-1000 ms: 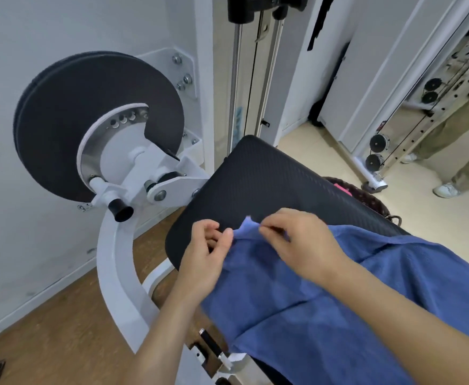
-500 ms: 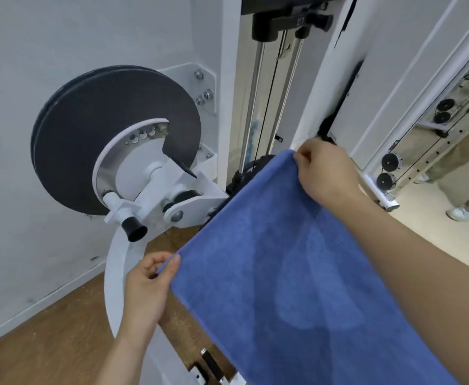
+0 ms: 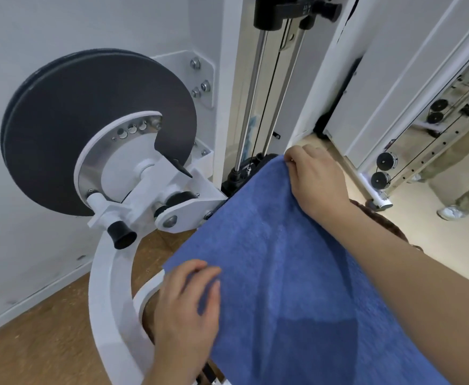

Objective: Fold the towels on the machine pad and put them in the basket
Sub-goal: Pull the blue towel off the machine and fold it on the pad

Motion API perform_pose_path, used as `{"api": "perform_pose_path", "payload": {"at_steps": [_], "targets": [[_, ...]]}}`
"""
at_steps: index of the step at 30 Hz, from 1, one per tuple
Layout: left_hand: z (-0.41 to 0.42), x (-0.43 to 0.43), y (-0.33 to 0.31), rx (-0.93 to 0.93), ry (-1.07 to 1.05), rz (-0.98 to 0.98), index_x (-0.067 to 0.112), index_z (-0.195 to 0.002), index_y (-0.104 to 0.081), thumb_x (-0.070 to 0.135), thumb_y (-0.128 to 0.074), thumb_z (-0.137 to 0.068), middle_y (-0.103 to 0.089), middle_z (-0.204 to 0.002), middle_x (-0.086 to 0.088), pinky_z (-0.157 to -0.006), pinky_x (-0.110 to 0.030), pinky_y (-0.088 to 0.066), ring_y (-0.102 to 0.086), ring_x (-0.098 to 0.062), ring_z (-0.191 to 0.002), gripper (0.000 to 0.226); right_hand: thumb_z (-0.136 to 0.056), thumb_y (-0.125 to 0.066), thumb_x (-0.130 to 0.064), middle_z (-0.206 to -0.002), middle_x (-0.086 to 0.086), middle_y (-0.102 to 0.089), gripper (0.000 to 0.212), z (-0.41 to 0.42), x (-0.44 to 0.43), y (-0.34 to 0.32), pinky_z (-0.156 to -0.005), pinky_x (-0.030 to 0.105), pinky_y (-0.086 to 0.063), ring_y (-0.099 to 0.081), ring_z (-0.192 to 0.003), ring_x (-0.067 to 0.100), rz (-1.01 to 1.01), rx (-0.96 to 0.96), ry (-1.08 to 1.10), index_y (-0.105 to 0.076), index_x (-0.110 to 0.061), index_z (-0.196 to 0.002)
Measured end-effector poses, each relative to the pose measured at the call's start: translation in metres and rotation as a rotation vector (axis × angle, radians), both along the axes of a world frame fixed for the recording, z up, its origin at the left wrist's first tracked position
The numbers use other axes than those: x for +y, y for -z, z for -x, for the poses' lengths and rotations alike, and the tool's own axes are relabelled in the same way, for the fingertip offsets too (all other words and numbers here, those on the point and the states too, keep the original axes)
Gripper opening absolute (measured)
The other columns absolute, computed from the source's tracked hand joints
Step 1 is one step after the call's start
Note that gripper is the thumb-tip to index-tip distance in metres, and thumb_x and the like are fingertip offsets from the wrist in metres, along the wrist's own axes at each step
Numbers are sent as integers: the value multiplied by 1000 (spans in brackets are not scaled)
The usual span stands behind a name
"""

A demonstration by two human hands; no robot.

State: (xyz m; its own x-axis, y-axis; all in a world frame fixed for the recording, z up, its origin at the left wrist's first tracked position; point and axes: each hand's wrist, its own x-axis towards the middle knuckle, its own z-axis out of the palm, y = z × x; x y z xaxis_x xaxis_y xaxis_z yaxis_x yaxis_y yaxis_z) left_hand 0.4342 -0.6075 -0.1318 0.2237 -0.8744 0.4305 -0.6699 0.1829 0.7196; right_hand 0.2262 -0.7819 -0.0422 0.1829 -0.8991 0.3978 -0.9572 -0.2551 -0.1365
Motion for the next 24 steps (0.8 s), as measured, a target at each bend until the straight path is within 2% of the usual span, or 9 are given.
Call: {"api": "perform_pose_path", "payload": {"at_steps": [3,7,9,12,14,16,19,21,24], "targets": [[59,6,-13,-228,395,-22,34,-128,-55,56,-57,-79,-48,-142,-2,-106,-35,-35,-45,-24,-126,53,-95,-45,-13,-99,10,-61,21,0,-1,-2,-69,35,-37,-55,-92,33,-36,18,-4,-63,-11,-106],[104,-5,-27,-601,521,-287,46,-147,-23,82,-34,-65,-22,-159,-6,-92,-70,-40,-24,-37,-141,90,-97,-40,-28,-122,3,-56,42,10,23,-24,-89,46,-44,-51,-113,29,-234,-45,-28,-43,-29,-139],[107,-6,-28,-622,521,-352,49,-147,-18,84,-33,-62,-16,-161,-4,-92,-72,-36,-19,-38,-142,93,-94,-45,-29,-125,1,-54,51,33,61,-37,-91,51,-45,-52,-113,28,-256,-115,6,-34,-33,-143],[109,-5,-28,-618,530,-363,60,-141,11,80,-44,-71,26,-158,7,-105,-73,-12,19,-31,-145,91,-92,-54,-30,-122,-5,-55,47,81,146,-46,-88,46,-46,-52,-110,23,-277,-141,142,-43,-34,-137],[110,-2,-35,-622,530,-421,60,-138,20,77,-50,-75,39,-151,12,-110,-67,-1,32,-25,-141,96,-90,-58,-32,-121,-8,-55,44,112,211,-47,-85,43,-46,-50,-107,22,-286,-108,264,-48,-34,-133],[112,4,-39,-611,518,-356,55,-145,8,71,-55,-77,27,-157,9,-112,-63,-8,23,-23,-145,94,-86,-64,-30,-119,-5,-56,47,142,271,-43,-80,43,-47,-51,-104,24,-265,-56,367,-50,-32,-131],[125,33,-38,-446,577,-148,36,-142,-37,44,-74,-77,-18,-159,0,-105,-52,-36,-18,-25,-142,75,-77,-76,-27,-120,2,-55,60,179,341,-32,-75,46,-52,-54,-102,29,-298,-1,484,-51,-25,-132],[144,71,-37,-321,650,-33,30,-124,-55,32,-74,-78,-42,-142,1,-93,-44,-50,-42,-23,-123,50,-72,-81,-28,-122,5,-54,68,199,375,-24,-71,46,-53,-55,-102,32,-340,49,526,-51,-23,-133],[178,140,-28,-267,861,-15,35,-105,-55,38,-58,-80,-47,-104,13,-69,-27,-54,-54,-9,-88,26,-70,-82,-33,-122,7,-53,72,222,403,-15,-69,43,-53,-56,-102,31,-381,115,533,-52,-24,-134]]}}
